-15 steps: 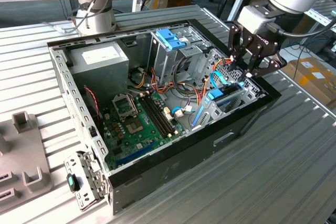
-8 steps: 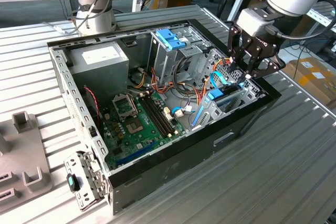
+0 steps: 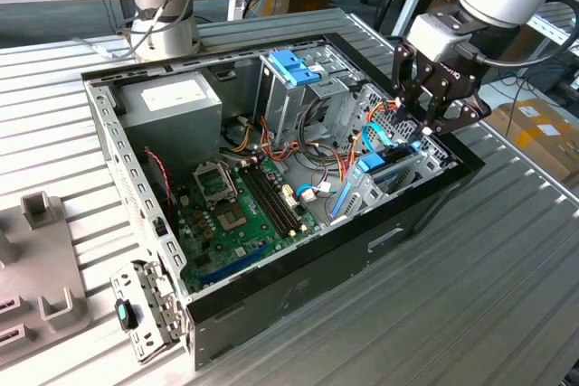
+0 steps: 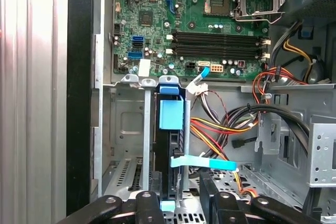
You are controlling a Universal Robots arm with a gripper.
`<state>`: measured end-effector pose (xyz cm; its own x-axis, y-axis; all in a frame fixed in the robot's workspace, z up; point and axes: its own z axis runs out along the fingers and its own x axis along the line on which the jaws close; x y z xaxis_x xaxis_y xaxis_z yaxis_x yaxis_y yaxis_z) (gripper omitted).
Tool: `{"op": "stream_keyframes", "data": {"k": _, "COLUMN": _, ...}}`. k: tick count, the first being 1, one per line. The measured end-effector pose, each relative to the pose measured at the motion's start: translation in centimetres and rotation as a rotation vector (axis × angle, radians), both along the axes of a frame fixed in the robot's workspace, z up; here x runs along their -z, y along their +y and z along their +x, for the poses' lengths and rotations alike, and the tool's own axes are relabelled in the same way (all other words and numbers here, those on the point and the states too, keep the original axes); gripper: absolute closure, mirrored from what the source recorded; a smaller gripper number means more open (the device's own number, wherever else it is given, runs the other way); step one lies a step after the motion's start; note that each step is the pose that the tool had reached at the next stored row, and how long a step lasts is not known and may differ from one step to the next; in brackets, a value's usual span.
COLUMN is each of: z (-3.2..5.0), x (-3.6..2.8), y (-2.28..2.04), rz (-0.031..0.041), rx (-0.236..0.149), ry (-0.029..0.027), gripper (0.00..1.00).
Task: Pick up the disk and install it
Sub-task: 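Insert the second disk wire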
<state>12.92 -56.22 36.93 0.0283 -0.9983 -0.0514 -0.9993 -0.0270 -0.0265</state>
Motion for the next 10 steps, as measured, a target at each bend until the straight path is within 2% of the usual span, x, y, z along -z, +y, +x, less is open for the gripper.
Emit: {"op": "stream_keyframes", "data": {"k": 10, "z": 0.26, "x": 0.0, "y": 0.22, "rz": -0.0001, "rx": 0.0, "ry": 0.0, "gripper": 0.58}}
